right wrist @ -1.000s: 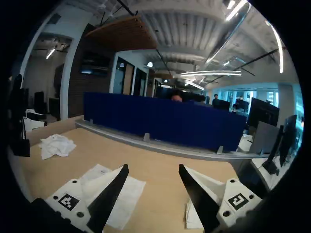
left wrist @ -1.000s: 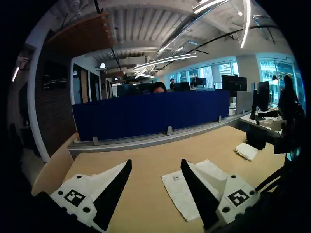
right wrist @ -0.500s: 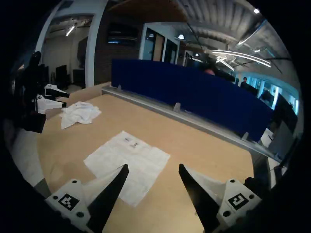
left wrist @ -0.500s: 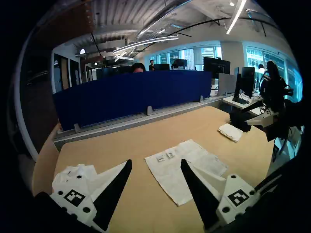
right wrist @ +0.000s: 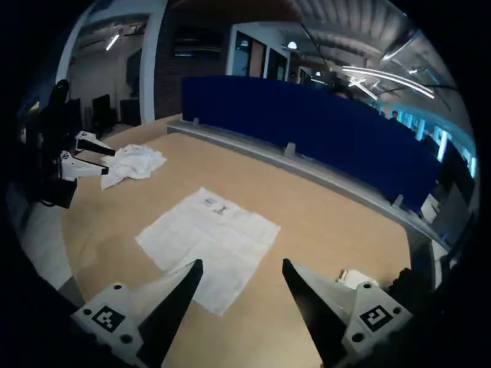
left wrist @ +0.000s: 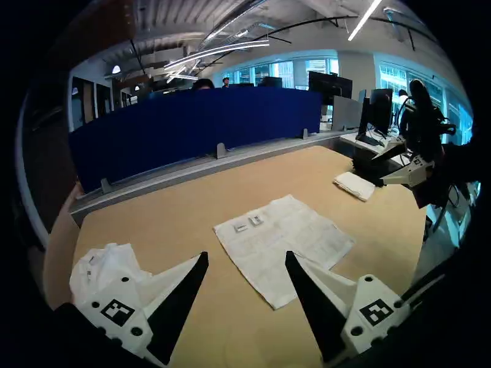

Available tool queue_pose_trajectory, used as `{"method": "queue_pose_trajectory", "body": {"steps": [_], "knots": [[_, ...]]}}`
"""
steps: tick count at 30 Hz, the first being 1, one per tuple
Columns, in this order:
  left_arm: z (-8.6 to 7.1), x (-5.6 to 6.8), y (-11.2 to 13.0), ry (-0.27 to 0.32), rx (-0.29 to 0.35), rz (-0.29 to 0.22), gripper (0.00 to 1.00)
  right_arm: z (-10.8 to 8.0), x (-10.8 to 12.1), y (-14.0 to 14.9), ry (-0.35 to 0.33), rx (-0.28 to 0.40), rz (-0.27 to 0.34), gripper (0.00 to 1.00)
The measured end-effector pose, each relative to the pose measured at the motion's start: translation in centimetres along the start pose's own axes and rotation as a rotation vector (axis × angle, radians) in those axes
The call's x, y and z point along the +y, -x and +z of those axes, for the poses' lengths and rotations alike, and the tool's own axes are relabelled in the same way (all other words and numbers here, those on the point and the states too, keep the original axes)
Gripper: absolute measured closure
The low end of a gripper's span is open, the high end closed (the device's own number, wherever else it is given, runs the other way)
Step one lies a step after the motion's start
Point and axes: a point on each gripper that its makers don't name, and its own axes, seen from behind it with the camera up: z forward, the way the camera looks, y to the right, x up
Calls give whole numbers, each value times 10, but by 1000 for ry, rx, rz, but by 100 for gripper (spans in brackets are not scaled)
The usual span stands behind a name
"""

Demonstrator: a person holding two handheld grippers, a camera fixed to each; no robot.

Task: Fold towel

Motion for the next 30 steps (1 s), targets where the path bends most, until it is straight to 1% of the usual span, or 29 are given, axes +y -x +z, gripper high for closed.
{"method": "queue_pose_trajectory", "body": {"steps": [9,14,23,30], "knots": [[22,16,41,53,-57,12,7,23,-13,40,-27,-55,7,0],[35,21,65,73,-89,19,7,36,-17,60,-36,-77,20,0],[59,31,107,106,-152,12,7,57,-23,93,-48,-117,25,0],[71,40,128,133,-186,26,7,68,-28,115,-57,-150,26,0]]}}
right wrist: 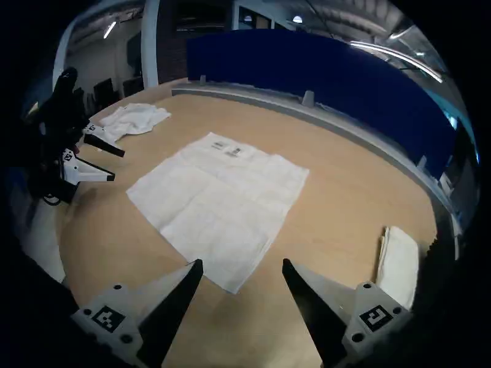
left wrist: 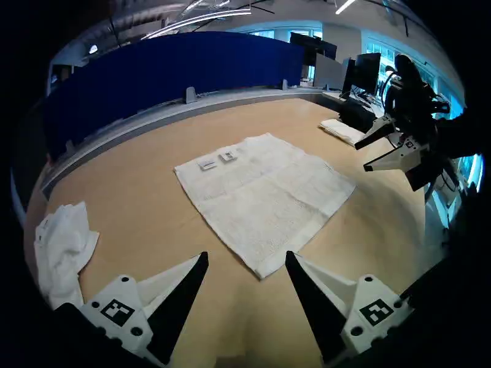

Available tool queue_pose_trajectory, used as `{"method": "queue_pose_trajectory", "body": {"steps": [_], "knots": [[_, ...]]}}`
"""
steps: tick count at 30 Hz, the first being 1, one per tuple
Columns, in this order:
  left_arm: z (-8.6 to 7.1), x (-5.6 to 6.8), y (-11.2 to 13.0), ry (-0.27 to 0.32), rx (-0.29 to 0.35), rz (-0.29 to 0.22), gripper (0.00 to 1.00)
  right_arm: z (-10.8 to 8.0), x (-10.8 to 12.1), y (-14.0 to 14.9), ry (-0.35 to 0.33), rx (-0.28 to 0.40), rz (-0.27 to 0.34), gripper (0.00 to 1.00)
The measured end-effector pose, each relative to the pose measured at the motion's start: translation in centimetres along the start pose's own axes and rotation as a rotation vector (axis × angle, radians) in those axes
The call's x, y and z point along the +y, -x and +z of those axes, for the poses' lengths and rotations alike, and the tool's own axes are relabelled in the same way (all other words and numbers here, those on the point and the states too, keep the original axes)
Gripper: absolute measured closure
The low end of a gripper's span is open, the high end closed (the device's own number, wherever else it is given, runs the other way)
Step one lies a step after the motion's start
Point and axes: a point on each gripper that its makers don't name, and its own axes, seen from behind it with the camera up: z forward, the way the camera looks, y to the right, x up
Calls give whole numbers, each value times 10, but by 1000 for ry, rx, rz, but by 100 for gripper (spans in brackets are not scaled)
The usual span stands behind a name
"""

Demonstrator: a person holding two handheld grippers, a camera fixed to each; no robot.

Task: Fold towel

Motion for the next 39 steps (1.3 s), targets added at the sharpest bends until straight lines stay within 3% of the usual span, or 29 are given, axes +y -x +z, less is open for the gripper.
{"method": "queue_pose_trajectory", "body": {"steps": [14,24,30,37,39], "knots": [[22,8,20,24,-47,-2,7,15,-3,25,-4,-42,2,2],[33,10,31,25,-88,29,9,22,-9,45,-30,-83,15,17],[35,16,39,36,-127,14,25,23,-13,51,-39,-95,27,21],[38,18,41,25,-137,-13,41,25,-13,56,-36,-108,20,49],[38,19,42,22,-139,-12,45,25,-13,56,-33,-106,23,52]]}}
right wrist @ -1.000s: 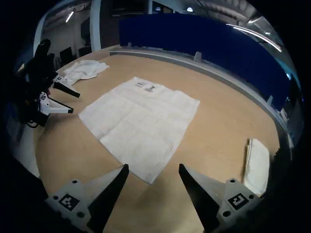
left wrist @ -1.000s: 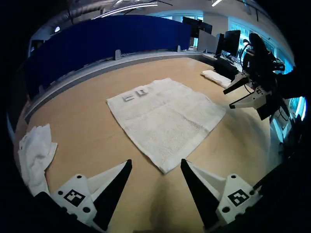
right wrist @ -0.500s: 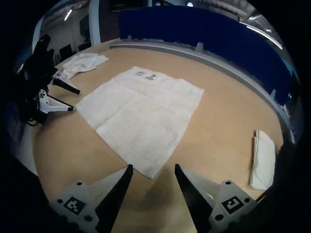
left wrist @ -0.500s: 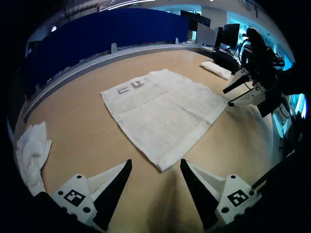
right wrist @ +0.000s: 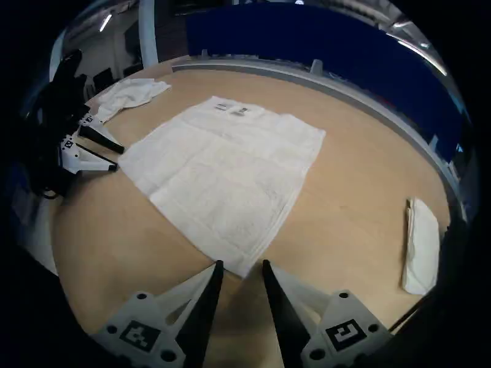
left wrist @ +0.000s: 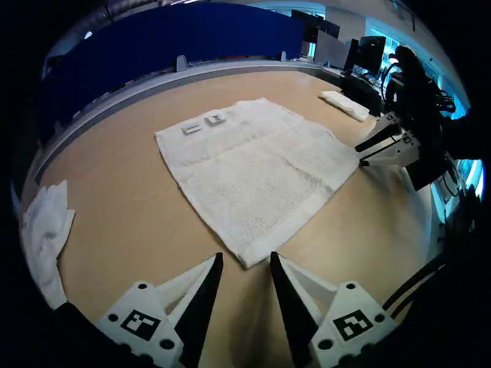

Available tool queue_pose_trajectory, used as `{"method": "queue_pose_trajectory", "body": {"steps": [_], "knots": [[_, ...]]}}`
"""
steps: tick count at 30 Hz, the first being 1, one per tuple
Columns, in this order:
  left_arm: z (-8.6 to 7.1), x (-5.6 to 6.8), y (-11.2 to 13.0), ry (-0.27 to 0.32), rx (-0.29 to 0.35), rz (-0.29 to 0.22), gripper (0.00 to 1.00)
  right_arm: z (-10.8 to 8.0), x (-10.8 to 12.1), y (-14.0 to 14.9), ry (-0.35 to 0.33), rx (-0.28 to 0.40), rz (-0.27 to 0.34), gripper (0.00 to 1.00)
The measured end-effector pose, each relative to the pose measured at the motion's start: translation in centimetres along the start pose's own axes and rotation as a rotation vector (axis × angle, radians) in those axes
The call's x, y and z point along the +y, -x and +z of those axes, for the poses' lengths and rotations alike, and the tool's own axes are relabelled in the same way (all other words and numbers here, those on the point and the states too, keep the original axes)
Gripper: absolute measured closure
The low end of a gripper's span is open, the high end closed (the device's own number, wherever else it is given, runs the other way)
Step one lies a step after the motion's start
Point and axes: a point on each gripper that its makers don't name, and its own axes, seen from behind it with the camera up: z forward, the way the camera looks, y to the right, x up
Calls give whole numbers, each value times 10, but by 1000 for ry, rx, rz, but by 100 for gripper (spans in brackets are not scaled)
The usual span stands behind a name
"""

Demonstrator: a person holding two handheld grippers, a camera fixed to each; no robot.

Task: Fold towel

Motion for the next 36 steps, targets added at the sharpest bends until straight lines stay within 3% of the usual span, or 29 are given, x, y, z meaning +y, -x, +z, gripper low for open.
{"method": "queue_pose_trajectory", "body": {"steps": [13,20,25,29,33,36], "knots": [[0,-1,1,-7,-9,-17,49,2,-1,-2,-7,0,21,61],[1,-4,2,-26,-15,-15,63,2,-4,-2,-27,-2,35,70],[1,-3,2,-20,-18,-29,66,3,-6,-3,-31,-2,37,72],[3,-3,2,-21,-20,-30,78,3,-5,-3,-29,-7,24,73],[4,-3,1,-29,-18,-22,80,3,-4,-4,-30,-12,12,75],[3,-3,2,-29,-19,-29,87,4,-4,-5,-32,-12,13,80]]}}
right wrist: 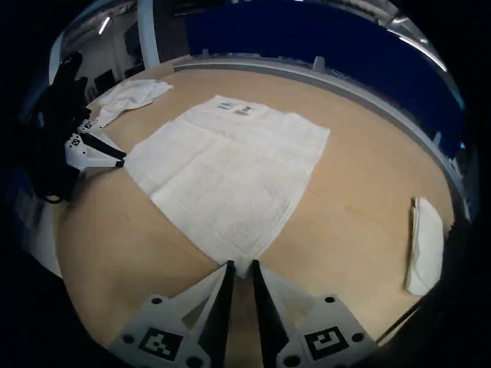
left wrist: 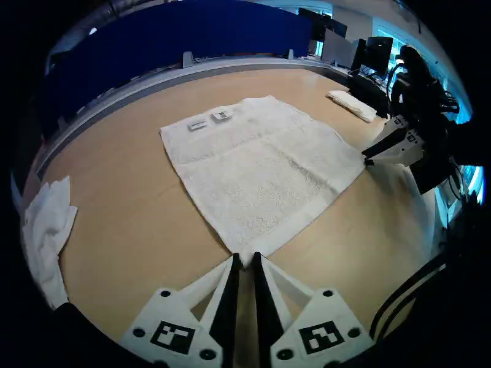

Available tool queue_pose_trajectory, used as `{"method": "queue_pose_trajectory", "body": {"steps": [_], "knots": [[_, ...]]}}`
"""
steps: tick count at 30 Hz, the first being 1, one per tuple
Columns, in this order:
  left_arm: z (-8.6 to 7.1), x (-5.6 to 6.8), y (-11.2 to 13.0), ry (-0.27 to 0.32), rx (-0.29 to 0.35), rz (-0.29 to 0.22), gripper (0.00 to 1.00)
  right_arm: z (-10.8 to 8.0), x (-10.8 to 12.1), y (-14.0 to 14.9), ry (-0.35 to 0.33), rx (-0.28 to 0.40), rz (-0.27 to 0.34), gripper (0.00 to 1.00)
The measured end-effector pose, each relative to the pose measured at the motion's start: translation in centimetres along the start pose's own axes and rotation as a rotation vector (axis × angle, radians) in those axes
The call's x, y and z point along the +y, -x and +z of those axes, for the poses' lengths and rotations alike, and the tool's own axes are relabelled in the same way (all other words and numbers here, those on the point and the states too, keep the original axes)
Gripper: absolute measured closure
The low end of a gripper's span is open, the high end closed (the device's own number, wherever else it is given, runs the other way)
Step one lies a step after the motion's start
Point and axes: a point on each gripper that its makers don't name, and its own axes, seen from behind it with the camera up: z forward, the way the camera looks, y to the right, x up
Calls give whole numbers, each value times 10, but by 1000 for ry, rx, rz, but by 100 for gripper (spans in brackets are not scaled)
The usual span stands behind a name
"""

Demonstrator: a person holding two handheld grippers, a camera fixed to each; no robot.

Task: Fold towel

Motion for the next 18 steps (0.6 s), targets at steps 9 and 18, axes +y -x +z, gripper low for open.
{"method": "queue_pose_trajectory", "body": {"steps": [9,18], "knots": [[-5,7,-1,23,2,-24,90,-3,-1,-5,-8,16,9,84],[-9,5,-13,26,25,-54,91,-9,2,-9,-3,23,20,85]]}}
